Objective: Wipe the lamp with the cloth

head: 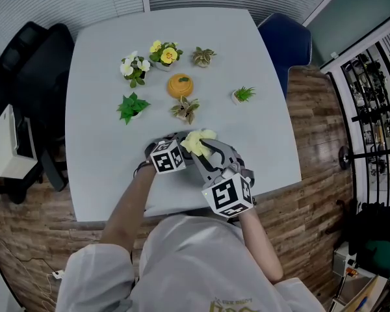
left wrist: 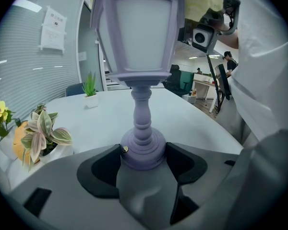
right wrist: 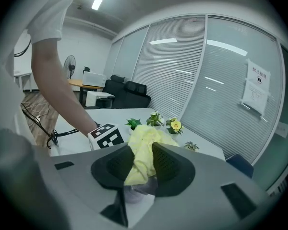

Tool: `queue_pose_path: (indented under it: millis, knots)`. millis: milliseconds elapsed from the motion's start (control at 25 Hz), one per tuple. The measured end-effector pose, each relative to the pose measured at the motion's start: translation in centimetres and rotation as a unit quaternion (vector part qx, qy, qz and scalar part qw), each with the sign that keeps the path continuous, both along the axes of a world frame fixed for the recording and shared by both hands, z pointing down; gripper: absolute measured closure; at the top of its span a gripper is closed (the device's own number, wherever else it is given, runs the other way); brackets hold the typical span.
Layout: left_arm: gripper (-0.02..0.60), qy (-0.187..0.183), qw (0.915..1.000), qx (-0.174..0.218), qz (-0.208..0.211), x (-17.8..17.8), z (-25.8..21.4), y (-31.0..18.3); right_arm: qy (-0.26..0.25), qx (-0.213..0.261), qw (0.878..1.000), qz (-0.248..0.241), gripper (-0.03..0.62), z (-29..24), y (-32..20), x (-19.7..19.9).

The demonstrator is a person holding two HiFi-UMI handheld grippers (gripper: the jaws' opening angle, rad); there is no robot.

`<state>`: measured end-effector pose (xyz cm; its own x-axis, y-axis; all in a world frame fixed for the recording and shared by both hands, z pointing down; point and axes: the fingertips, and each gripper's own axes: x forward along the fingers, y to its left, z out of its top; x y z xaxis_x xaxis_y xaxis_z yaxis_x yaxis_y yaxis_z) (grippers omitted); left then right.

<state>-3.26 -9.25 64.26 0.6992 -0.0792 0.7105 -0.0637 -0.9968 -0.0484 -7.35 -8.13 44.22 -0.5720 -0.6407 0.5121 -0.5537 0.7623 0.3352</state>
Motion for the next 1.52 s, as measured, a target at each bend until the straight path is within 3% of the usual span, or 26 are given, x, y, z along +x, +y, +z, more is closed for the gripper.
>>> queue_pose_path:
  millis: [840,1160,1520]
  knots:
    - [0.278,-0.001,1.0000,0.001,0.000,0.0,-0.1,0.0,0.018,-0.018,1.000,0.000,0.465,0.2,-2.5,-0.5]
    - [0.278,0.000,1.0000,0.002,0.000,0.0,-0.1,0.1,-0.005,-0.052,0.998,0.025,0.464,0.3,-3.9,-0.3]
    - [0.278,0.001,1.0000,0.002,0.000,0.0,-0.1,0.0,-0.073,-0.098,0.990,0.067,0.464,0.6,-5.2,0.6]
